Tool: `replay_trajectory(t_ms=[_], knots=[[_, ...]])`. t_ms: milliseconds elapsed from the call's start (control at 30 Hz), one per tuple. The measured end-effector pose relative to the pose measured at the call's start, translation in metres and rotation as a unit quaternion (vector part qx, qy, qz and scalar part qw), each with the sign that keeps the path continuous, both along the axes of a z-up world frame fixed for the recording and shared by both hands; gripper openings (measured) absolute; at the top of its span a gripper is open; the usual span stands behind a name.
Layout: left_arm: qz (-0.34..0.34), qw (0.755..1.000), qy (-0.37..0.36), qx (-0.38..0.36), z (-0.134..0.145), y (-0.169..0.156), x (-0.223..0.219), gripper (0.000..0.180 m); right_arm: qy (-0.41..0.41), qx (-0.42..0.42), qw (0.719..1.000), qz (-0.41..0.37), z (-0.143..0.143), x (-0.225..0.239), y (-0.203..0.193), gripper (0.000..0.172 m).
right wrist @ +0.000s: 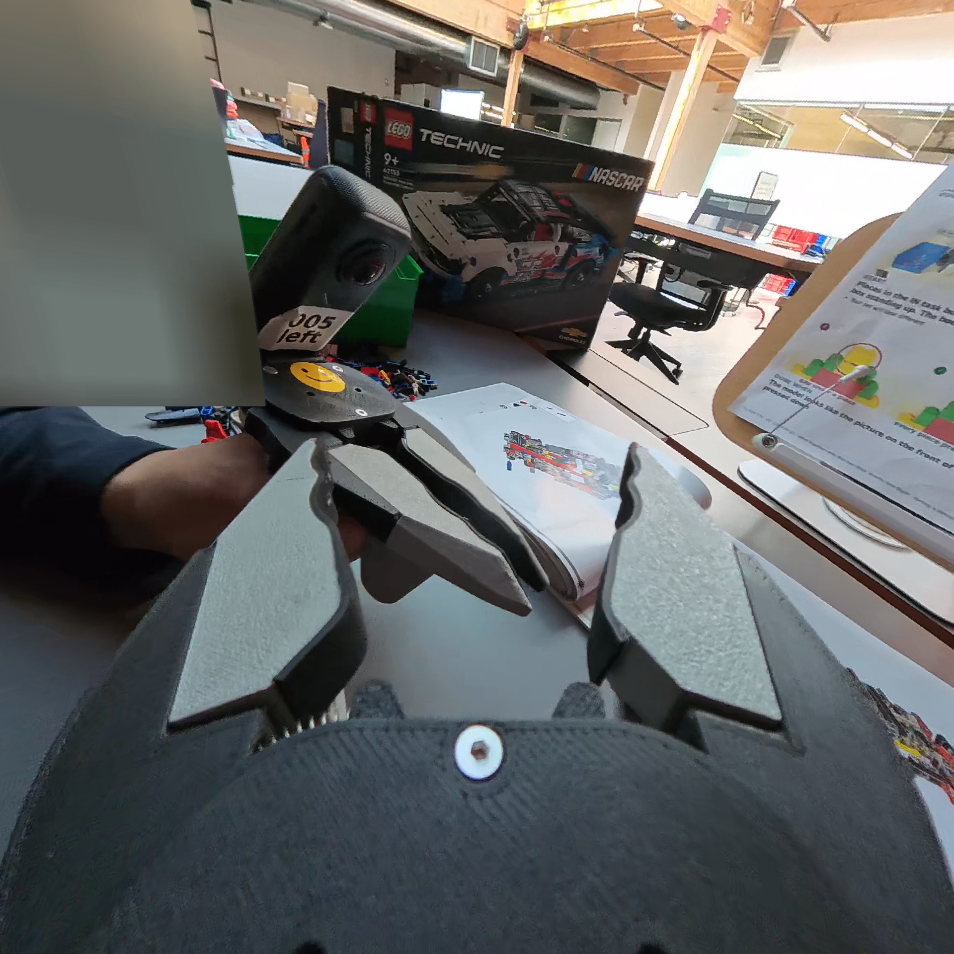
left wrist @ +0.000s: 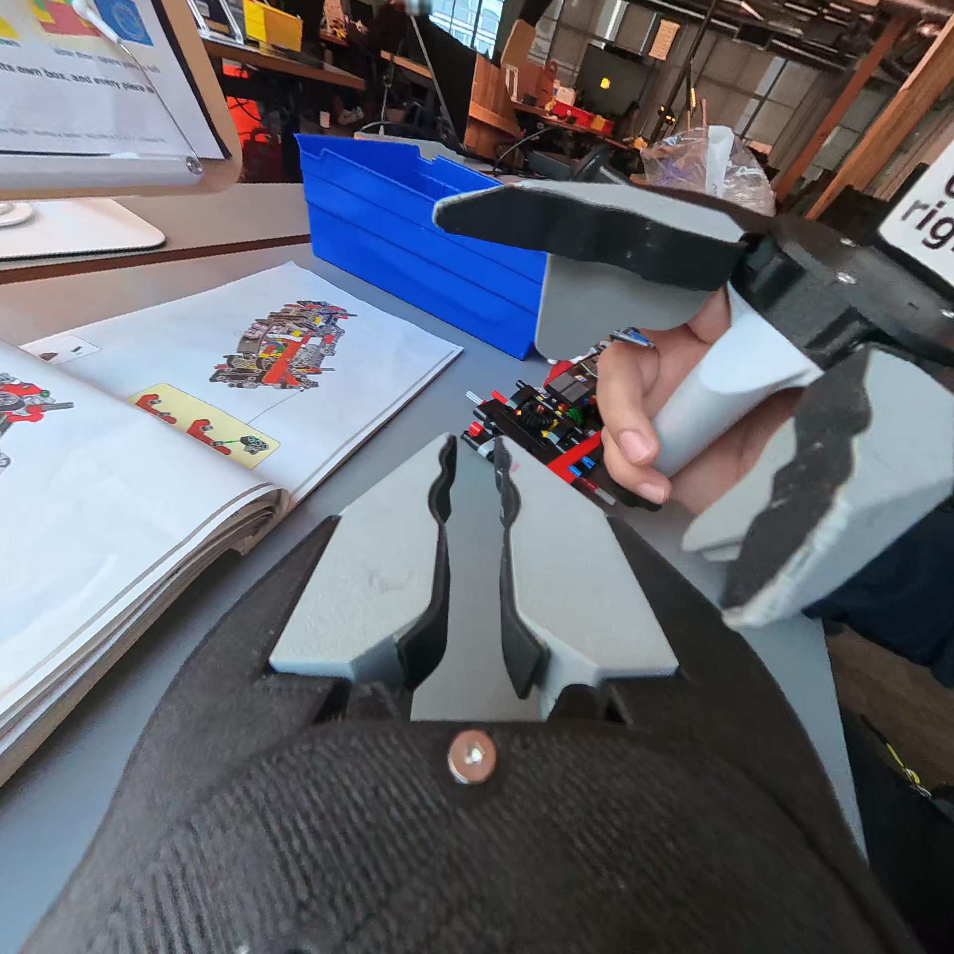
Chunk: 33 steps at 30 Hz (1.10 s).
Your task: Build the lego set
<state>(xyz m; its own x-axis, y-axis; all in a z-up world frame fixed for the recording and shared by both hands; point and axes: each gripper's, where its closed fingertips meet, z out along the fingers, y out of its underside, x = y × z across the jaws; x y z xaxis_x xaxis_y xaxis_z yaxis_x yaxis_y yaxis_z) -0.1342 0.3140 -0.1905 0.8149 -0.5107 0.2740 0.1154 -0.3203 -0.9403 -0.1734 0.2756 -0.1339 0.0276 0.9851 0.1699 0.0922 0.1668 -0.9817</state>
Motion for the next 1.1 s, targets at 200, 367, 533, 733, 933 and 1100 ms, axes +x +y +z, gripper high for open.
replay_trajectory(t_ms=[200,367,533,733,933,1100], knots=[[0.030,0.998,0.060,0.010,-0.009,0.000,-0.022,0.011,0.016,0.046,0.999,0.006,-0.007,-0.009,-0.016,0.092],[0.044,0.996,0.077,0.024,-0.006,-0.001,-0.029,0.010,0.033,0.118,0.992,0.042,-0.008,-0.012,-0.041,0.075],[0.078,0.992,0.085,0.048,-0.001,0.004,-0.043,0.007,0.020,0.062,0.995,0.072,-0.026,-0.006,-0.038,0.025],[0.096,0.982,0.145,0.080,0.000,0.003,-0.041,0.006,0.011,-0.005,0.999,0.038,-0.030,-0.004,-0.017,0.000],[0.081,0.991,0.102,0.016,0.014,-0.027,-0.046,0.013,0.012,0.029,0.999,0.014,-0.030,-0.004,-0.019,0.000],[0.101,0.983,0.143,-0.051,0.075,-0.080,-0.146,0.021,0.006,0.048,0.999,-0.011,-0.033,-0.006,-0.016,0.000]])
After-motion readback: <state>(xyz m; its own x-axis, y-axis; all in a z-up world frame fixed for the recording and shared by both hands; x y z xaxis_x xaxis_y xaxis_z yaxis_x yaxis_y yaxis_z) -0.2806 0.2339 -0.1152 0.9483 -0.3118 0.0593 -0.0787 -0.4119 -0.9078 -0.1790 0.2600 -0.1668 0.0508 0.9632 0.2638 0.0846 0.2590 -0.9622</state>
